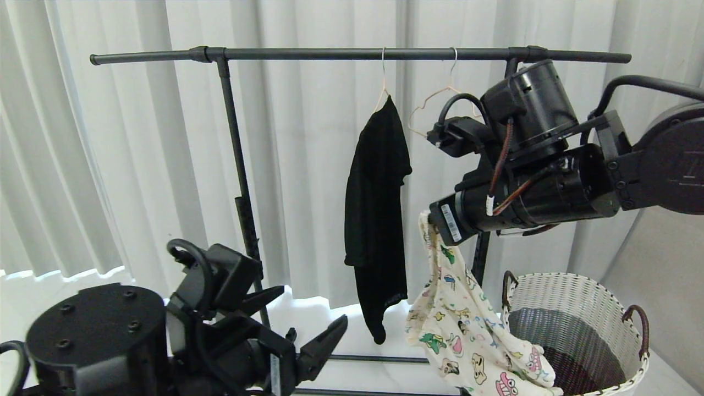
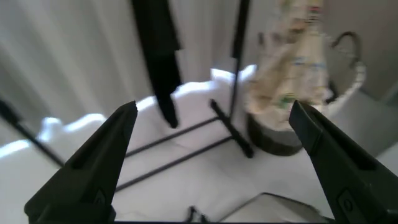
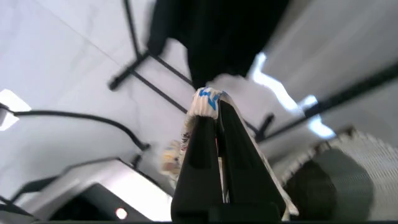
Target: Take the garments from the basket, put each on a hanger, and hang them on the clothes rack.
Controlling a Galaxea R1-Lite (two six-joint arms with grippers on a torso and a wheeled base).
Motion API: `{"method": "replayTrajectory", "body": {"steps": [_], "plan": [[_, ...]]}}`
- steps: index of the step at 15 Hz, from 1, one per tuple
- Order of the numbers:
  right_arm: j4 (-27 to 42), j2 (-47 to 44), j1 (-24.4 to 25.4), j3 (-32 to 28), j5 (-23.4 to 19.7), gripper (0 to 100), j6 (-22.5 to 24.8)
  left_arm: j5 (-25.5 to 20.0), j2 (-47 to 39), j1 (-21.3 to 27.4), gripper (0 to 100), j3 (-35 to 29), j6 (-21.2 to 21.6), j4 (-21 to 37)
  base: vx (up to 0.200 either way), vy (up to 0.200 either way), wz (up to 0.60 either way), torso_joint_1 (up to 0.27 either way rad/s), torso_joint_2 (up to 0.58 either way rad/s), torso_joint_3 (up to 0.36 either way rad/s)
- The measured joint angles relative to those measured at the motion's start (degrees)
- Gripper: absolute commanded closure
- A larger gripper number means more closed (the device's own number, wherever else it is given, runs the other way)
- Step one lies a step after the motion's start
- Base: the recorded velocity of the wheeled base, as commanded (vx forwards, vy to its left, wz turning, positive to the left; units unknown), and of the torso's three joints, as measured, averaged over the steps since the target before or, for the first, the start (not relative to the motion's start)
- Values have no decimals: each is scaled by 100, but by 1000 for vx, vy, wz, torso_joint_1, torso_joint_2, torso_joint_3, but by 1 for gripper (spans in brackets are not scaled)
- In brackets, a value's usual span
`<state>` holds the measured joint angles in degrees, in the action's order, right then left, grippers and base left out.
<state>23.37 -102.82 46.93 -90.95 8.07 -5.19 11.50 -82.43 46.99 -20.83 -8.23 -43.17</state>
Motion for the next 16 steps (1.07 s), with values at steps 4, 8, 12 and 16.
{"method": "replayTrajectory", "body": {"steps": [4, 8, 12, 16], "plan": [[-38, -167, 210, -284, -50, 100, -94, -80, -1108, 96, 0, -717, -514, -115, 0, 0, 0, 0, 0, 0], [-112, -182, 319, -380, -50, 100, -178, -160, -2244, -144, 0, -1176, -538, -491, 0, 0, 0, 0, 0, 0], [-107, -179, 356, -491, -52, 100, -176, -189, -2856, -199, 0, -745, -532, -827, 0, 0, 0, 0, 0, 0], [-106, -146, 367, -496, -46, 100, -140, -176, -2977, -201, 0, 105, -315, -2231, 0, 0, 0, 0, 0, 0]]}}
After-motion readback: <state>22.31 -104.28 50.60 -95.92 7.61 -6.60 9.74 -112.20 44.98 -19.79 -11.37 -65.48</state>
